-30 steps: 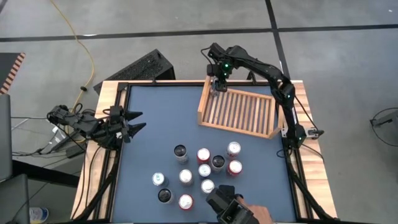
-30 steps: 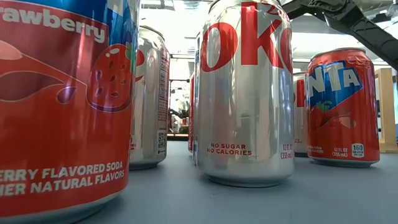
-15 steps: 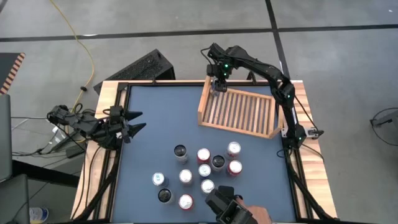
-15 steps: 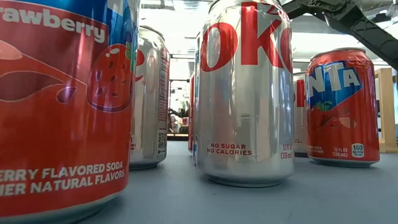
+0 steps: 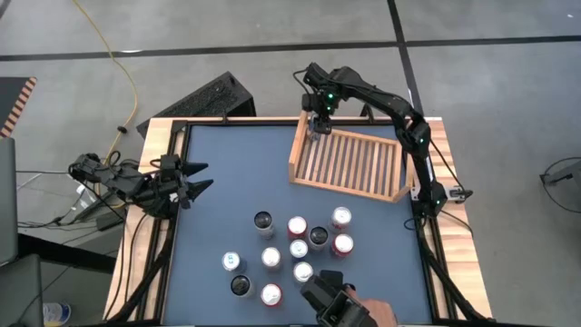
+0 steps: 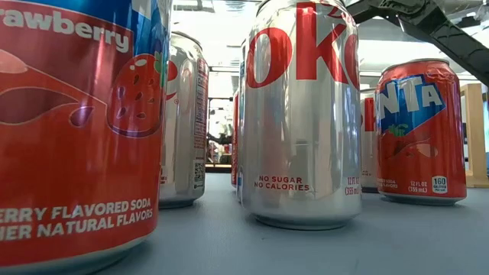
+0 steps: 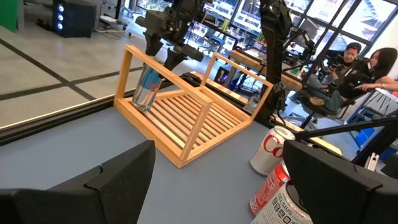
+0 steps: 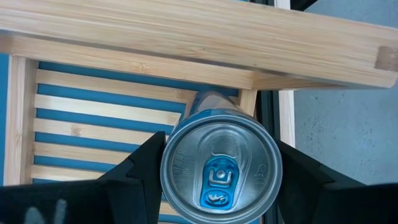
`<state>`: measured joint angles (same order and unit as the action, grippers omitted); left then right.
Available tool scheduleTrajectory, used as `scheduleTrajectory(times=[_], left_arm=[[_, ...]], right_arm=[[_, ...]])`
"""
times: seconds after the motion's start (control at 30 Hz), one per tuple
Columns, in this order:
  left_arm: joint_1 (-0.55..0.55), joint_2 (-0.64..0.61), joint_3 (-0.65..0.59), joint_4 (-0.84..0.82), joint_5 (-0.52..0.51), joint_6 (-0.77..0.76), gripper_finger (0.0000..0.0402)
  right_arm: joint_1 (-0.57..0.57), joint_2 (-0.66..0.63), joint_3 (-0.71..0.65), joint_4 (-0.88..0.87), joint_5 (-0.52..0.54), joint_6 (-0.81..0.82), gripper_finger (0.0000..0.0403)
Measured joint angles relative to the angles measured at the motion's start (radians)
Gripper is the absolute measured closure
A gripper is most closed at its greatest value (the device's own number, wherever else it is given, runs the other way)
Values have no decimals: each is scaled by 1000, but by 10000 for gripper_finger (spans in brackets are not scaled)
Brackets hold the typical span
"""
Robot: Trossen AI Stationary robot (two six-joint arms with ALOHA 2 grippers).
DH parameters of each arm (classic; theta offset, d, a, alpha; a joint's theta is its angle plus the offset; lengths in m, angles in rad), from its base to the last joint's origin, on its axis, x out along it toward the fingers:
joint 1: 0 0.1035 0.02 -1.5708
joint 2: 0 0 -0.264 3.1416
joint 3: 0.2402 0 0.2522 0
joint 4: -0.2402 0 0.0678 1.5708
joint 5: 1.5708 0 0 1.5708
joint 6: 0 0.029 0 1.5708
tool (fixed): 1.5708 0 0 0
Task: Place canned beverage on shelf
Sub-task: Put the right blue soda can on the shelf
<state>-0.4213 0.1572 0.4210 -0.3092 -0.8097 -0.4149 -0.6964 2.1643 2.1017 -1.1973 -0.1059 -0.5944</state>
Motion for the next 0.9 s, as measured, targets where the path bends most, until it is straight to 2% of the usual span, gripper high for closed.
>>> scheduleTrajectory(times=[0.23, 0.37, 0.67, 0.9], left_arm=[[0, 0, 0, 0, -1, 8, 60], [0, 0, 0, 1, -3, 10, 60], [0, 0, 0, 4, -8, 7, 60], [0, 0, 0, 4, -7, 10, 60]], right_arm=[[1, 33, 1, 3, 7, 4, 173], [10, 48, 3, 0, 51, -16, 173], [13, 53, 21, -15, 52, 5, 172], [7, 61, 17, -58, 56, 16, 132]])
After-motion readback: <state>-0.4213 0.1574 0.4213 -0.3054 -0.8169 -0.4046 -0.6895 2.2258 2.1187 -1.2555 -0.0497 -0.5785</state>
